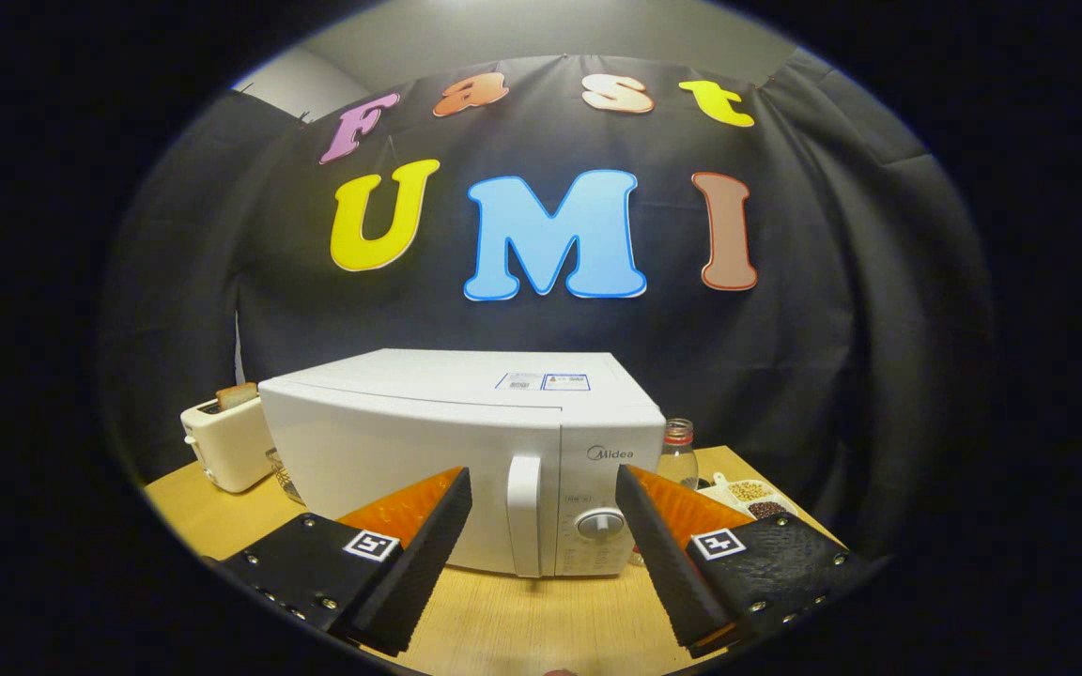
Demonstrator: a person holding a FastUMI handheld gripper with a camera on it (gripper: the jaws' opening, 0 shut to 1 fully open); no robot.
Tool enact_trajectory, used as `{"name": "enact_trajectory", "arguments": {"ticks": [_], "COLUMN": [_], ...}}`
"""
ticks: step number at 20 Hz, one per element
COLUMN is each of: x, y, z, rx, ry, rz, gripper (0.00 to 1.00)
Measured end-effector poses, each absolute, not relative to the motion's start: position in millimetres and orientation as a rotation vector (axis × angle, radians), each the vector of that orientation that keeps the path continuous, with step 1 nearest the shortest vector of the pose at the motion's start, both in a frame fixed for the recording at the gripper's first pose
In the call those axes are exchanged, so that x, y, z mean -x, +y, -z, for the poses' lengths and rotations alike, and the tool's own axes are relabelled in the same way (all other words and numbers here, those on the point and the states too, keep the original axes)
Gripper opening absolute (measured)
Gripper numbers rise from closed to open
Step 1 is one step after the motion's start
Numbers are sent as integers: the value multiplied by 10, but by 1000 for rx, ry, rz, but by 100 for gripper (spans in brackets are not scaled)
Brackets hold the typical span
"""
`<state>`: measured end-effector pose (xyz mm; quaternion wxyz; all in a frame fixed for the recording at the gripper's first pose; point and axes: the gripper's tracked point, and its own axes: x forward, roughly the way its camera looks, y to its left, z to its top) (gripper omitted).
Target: Open the microwave, put the food inside, and close the microwave door.
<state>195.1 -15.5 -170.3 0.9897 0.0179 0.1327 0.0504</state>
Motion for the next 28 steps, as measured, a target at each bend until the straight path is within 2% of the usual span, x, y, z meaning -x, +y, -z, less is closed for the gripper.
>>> {"name": "enact_trajectory", "arguments": {"ticks": [8, 10, 11, 12, 13, 15, 16, 17, 18, 21, 22, 23, 24, 28], "x": [-2230, -2261, -2284, -2298, -2304, -2321, -2301, -2334, -2316, -2308, -2322, -2297, -2303, -2280], "y": [-56, -41, -42, -36, -26, -1, 46, 100, 79, 82, 91, 87, 83, 87], "z": [2220, 2325, 2362, 2407, 2425, 2460, 2437, 2454, 2440, 2445, 2466, 2458, 2459, 2452], "rx": [-50, -53, -53, -55, -59, -61, -63, -58, -33, -29, -35, -25, -14, -21], "ry": [362, 386, 395, 402, 409, 416, 412, 408, 403, 420, 427, 435, 441, 463], "rz": [-132, -137, -135, -138, -141, -146, -157, -168, -152, -134, -130, -127, -128, -130], "gripper": [97, 93, 89, 69, 64, 64, 59, 50, 33, 26, 19, 19, 11, 11]}}
